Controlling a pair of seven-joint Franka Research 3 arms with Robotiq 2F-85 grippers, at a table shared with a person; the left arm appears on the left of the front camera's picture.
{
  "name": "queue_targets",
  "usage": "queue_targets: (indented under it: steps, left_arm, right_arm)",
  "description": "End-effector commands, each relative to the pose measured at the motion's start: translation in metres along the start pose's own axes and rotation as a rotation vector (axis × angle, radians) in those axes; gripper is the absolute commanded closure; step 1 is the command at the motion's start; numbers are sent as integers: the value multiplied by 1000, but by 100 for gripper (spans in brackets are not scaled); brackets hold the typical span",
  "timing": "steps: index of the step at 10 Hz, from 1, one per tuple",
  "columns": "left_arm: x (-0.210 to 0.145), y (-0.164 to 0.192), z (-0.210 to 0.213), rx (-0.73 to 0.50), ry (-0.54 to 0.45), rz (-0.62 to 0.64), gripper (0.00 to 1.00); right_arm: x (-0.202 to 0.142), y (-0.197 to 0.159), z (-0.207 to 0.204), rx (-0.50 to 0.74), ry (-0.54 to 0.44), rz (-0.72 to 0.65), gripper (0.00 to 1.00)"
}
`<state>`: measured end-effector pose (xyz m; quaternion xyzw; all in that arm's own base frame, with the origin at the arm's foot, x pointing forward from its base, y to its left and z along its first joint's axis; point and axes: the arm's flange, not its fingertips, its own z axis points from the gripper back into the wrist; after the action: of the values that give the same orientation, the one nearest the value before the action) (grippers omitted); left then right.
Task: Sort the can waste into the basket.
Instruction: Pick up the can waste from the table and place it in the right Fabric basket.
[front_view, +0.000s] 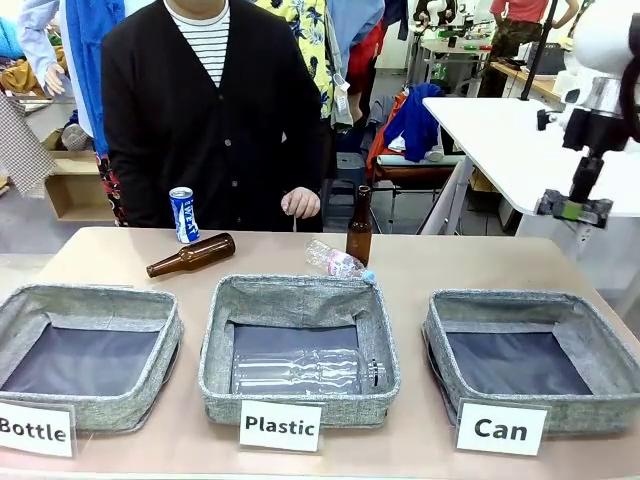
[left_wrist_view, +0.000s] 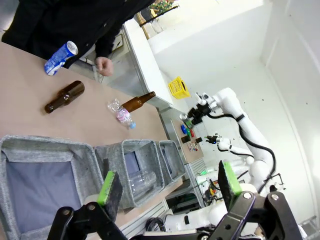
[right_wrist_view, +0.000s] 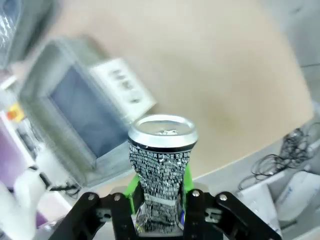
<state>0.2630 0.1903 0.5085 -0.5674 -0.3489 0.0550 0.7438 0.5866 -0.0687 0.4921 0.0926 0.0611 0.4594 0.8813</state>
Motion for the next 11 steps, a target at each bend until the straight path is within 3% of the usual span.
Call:
queue_targets:
  steps: [1,3,5,9,11]
  left_arm:
    - [0,0,-1,-16,-10,-19,0]
    - [0,0,-1,-16,-10,-19,0]
    - [0,0,-1,-16,-10,-19,0]
    - [0,0,-1,-16,-10,-19,0]
    - [0,0,-1,-16,-10,-19,0]
  right_arm:
    - [-34,85,-48,2,63,243,68]
    - [-41,123,-76,77,101,450,68]
    - [-35,145,-101,113,166,564,68]
    - [-21,150,-117,64,139,609,68]
    - [-22,152,-119,58,135,625,10]
